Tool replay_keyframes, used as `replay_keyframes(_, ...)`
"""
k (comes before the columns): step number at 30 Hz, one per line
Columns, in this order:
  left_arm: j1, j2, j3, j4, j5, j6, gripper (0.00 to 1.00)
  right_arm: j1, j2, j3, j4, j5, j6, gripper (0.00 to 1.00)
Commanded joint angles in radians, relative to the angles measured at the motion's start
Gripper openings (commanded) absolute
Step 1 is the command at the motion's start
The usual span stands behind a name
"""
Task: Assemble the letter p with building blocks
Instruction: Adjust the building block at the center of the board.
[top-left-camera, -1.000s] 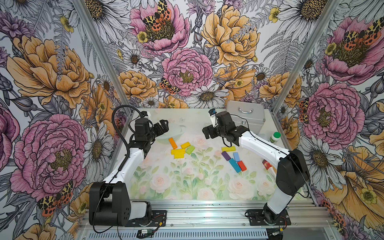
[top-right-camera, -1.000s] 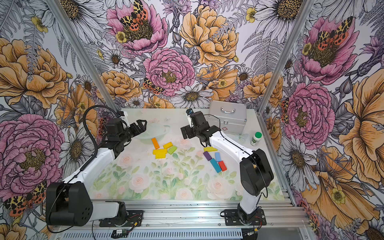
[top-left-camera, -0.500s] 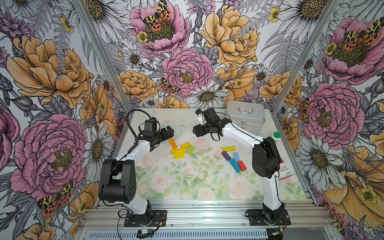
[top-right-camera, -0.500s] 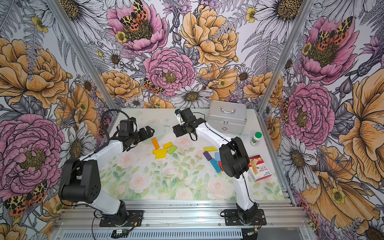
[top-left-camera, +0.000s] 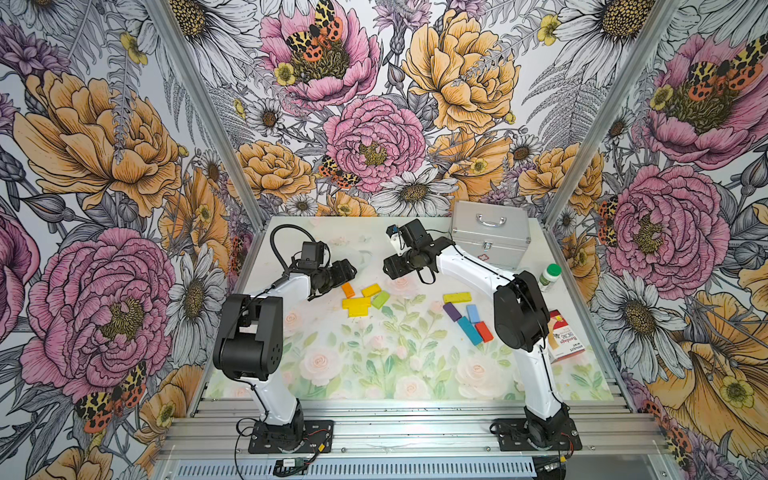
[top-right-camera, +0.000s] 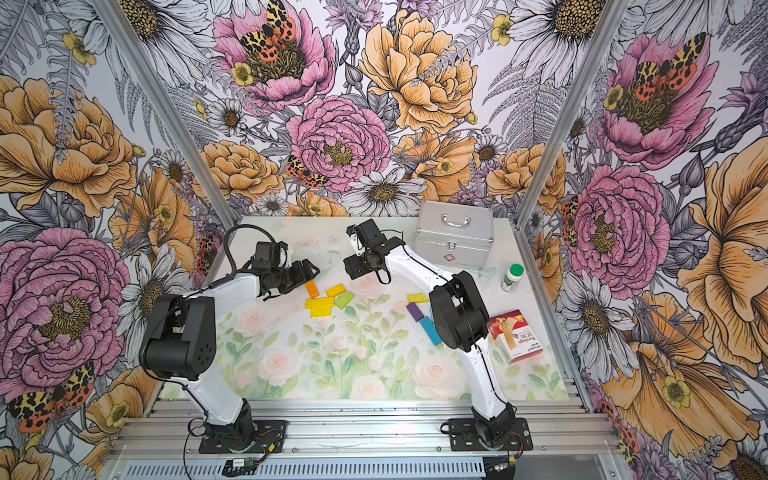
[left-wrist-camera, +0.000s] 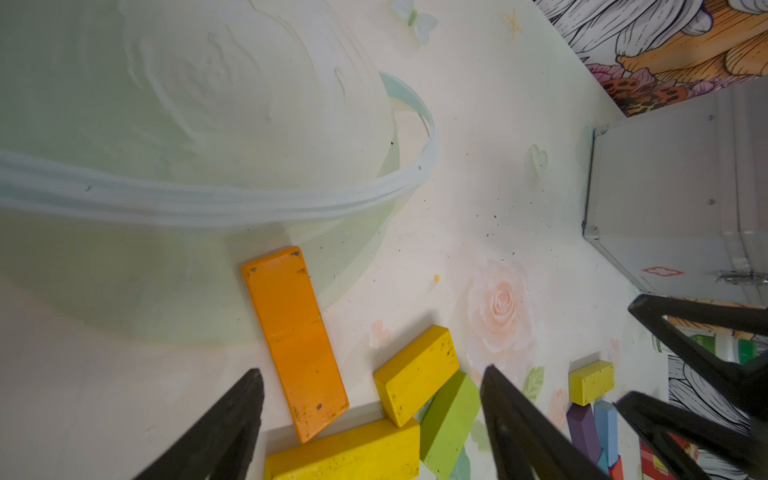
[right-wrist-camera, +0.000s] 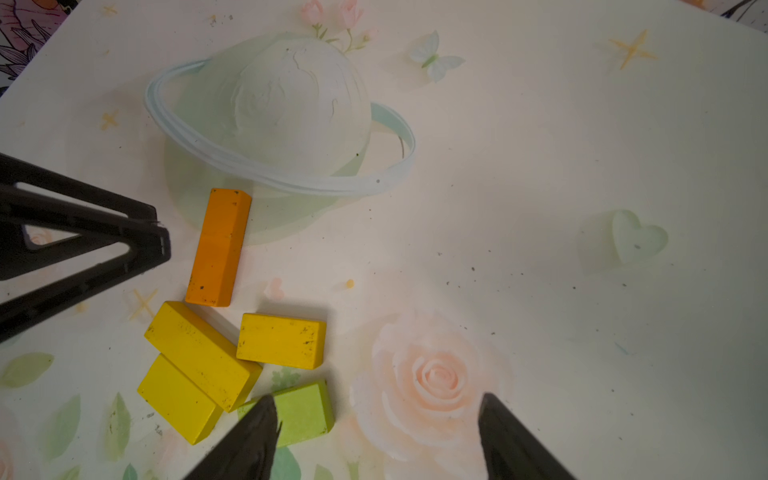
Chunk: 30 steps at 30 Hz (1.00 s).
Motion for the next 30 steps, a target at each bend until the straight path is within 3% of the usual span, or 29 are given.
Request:
replay_keyframes(1, -0.028, 0.03, 0.05, -0.074, -0.069, 0.051, 0.81, 0.0, -0.02, -0.038, -0.007, 0.0, 0.012, 0.77)
replay_keyframes(7, -0.073, 0.124, 0.135, -0.188, -0.14, 0.101, 0.79, -0.013, -0.057, -0.103, -0.004, -0.006, 0.023, 0.75)
replay_keyframes(15, -0.069, 0.116, 0.14, -0.237, -0.231, 0.113, 0.76, -0.029, -0.127, -0.229, -0.003, -0.006, 0.024, 0.73)
replay_keyframes(20, -0.067, 0.107, 0.147, -0.244, -0.234, 0.12, 0.77, -0.033, -0.151, -0.279, -0.001, -0.006, 0.02, 0.72)
replay_keyframes(26, -0.083, 0.207, 0.247, -0.319, -0.215, 0.15, 0.75, -0.037, -0.186, -0.334, 0.025, -0.015, 0.022, 0.71)
replay_keyframes(28, -0.094, 0.243, 0.287, -0.37, -0.23, 0.169, 0.71, -0.043, -0.201, -0.348, 0.025, -0.015, 0.017, 0.71)
replay_keyframes(30, -0.106, 0.271, 0.315, -0.42, -0.246, 0.198, 0.58, -0.051, -0.217, -0.365, 0.025, -0.017, 0.011, 0.71)
